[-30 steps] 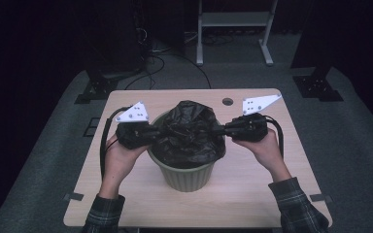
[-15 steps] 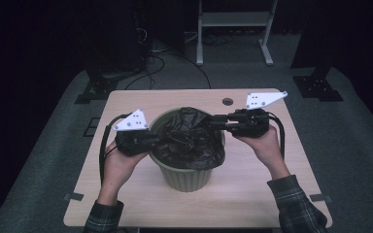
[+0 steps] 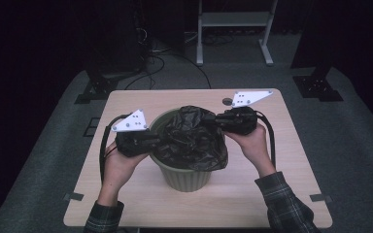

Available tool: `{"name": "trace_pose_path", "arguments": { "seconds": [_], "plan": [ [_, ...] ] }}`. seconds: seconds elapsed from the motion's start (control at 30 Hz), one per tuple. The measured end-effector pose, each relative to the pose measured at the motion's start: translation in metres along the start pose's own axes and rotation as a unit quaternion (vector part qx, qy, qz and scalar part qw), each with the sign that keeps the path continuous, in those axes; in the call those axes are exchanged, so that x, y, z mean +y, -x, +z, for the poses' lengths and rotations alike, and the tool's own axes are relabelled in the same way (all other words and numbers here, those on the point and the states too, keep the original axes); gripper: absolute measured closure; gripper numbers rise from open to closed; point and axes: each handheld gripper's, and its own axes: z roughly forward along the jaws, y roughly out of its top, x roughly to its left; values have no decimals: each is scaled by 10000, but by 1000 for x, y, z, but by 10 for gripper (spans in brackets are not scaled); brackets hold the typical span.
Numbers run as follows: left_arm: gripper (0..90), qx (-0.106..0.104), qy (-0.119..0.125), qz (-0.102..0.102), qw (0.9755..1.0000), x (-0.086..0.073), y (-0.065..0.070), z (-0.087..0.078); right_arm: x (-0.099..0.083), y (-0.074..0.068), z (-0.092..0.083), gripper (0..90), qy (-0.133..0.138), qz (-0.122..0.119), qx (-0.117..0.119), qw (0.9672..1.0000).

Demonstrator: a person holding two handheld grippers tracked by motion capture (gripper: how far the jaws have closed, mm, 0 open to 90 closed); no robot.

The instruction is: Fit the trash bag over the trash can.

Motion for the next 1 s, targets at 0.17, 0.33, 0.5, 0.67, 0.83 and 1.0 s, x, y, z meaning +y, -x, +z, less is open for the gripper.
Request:
{"name": "trace_pose_path", "arguments": {
  "seconds": [0.17, 0.33, 0.5, 0.67, 0.83, 1.0],
  "plan": [
    [887, 34, 114, -104, 9999, -4, -5, -7, -6, 0, -14, 900, 10, -37, -139, 9999],
    [887, -2, 117, -112, 9999, -4, -4, -6, -10, 3, -24, 741, 83, -20, -240, 9997],
    [887, -39, 113, -87, 9999, -3, -3, -4, -8, 5, -20, 651, 53, -13, -331, 9994],
    [887, -65, 108, -68, 9999, -2, -1, -3, -8, 5, -2, 760, -39, -2, -249, 9997],
    [887, 155, 109, -158, 9997, -6, -6, -10, -8, 1, -1, 900, -144, -16, -283, 9995],
    [887, 248, 255, -267, 9990, -13, -11, -20, -17, 1, -34, 900, -108, 14, -199, 9997]
  ]
}}
